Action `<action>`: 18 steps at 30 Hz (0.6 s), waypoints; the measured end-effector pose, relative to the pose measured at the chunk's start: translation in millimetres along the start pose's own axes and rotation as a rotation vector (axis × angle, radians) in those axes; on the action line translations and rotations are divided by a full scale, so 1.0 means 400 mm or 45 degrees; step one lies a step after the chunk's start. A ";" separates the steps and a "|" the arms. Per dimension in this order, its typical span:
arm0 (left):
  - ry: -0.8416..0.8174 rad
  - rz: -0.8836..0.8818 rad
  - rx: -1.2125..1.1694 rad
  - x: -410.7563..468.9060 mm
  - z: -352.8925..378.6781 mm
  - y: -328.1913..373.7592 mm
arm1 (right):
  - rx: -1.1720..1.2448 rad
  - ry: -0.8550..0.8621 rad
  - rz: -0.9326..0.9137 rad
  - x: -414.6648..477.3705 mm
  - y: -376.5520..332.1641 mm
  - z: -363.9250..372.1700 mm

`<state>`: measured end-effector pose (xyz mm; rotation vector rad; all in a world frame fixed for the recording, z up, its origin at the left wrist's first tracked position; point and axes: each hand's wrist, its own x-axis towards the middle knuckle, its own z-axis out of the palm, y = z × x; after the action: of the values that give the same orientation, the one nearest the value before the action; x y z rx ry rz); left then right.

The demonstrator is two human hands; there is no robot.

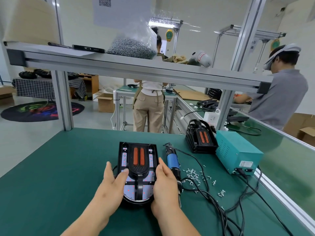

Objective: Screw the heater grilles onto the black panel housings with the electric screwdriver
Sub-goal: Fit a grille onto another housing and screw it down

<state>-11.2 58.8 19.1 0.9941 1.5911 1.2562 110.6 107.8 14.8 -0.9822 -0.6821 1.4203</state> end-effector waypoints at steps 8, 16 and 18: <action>0.050 0.136 0.037 0.022 -0.025 -0.041 | -0.159 0.085 0.036 0.007 0.003 -0.013; 0.053 0.029 -0.118 0.058 -0.069 -0.052 | -0.276 0.086 0.021 -0.008 -0.015 -0.026; 0.029 0.027 -0.135 0.066 -0.074 -0.056 | -0.292 0.082 -0.016 -0.013 -0.014 -0.024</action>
<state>-49.2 70.8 -3.1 0.9352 1.5184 1.3557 121.2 101.8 16.2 -1.1951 -0.8150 1.3128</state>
